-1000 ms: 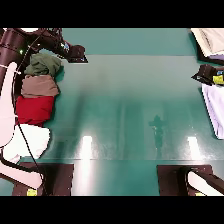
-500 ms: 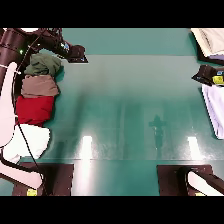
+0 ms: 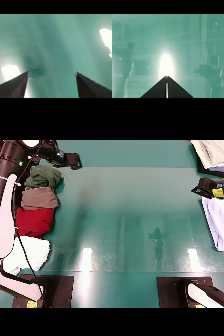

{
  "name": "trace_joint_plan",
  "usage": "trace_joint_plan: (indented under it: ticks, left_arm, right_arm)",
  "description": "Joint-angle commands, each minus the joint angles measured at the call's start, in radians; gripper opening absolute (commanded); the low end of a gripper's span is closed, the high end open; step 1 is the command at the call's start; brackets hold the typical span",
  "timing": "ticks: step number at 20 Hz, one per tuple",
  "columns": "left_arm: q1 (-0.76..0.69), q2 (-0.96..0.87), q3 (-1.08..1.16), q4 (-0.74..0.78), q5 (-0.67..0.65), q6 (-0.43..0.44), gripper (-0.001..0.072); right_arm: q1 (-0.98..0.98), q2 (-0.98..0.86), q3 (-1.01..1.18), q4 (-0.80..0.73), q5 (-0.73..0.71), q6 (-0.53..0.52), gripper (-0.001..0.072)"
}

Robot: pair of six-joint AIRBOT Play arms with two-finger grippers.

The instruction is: Fold the shirts.

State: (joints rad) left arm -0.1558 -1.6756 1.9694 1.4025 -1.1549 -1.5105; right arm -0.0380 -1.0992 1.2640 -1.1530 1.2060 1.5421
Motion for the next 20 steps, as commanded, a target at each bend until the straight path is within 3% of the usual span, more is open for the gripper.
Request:
trace_joint_plan:
  ticks: [1, 8, 15, 16, 18, 19, 20]
  left_arm:
    - [0.055, -0.020, -0.001, 0.293, 0.161, -0.135, 0.0674]
    - [0.247, -0.192, -0.006, 0.218, 0.215, -0.165, 0.0674]
    - [0.267, -0.320, -0.006, 0.213, 0.274, -0.165, 0.0672]
    - [0.267, -0.320, -0.006, 0.213, 0.274, -0.165, 0.0566]
    - [0.266, -0.319, 0.010, 0.212, 0.260, -0.165, 0.0095]
    - [0.266, -0.319, 0.035, 0.209, 0.232, -0.165, 0.0028]
    - [0.263, -0.318, 0.070, 0.199, 0.191, -0.158, 0.0028]
  right_arm:
    - [0.001, -0.001, 0.000, 0.000, -0.002, 0.001, 0.0019]
    - [0.001, -0.001, -0.001, 0.001, -0.002, 0.001, 0.0019]
    - [0.001, -0.001, -0.001, 0.002, -0.002, 0.002, 0.0019]
    - [0.001, -0.001, -0.001, 0.002, -0.001, 0.001, 0.0019]
    - [0.001, -0.001, -0.001, 0.002, -0.003, 0.001, 0.0019]
    - [0.001, -0.001, 0.000, 0.002, -0.010, 0.002, 0.0019]
    - [0.001, 0.000, 0.000, 0.002, -0.019, 0.001, 0.0019]
